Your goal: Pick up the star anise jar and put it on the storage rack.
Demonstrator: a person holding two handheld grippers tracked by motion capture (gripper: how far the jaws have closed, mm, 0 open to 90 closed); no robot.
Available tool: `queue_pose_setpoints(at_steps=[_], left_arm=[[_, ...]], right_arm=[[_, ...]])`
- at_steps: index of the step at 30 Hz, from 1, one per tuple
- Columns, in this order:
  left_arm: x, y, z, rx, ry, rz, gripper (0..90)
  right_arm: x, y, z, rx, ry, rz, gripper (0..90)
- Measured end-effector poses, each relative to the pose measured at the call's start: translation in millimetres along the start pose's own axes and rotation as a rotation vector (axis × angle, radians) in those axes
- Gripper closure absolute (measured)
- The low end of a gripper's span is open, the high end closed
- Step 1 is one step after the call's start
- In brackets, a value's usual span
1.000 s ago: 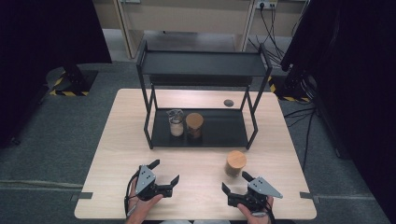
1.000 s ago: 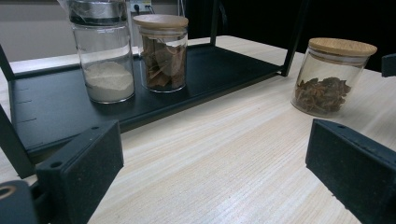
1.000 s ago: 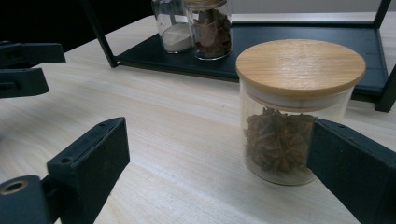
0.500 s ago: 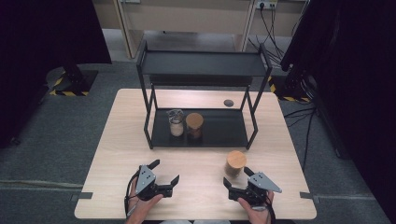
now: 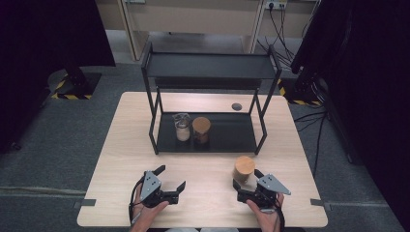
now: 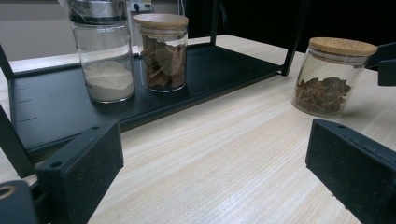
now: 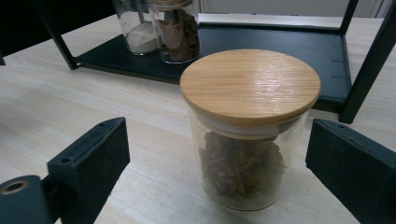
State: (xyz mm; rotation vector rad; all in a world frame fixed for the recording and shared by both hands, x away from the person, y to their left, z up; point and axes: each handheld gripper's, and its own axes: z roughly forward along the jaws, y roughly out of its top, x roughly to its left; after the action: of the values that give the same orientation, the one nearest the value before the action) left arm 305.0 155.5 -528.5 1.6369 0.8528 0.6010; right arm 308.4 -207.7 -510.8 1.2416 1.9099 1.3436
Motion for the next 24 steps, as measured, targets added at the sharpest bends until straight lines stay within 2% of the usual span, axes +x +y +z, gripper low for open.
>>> queue_pose_setpoints(at_steps=[24], left_arm=[[-0.1,0.0,0.1,0.0,0.0,0.0,3.6]], right_arm=[[-9.3,5.6,15.3,0.012,-0.039,-0.013,7.0]])
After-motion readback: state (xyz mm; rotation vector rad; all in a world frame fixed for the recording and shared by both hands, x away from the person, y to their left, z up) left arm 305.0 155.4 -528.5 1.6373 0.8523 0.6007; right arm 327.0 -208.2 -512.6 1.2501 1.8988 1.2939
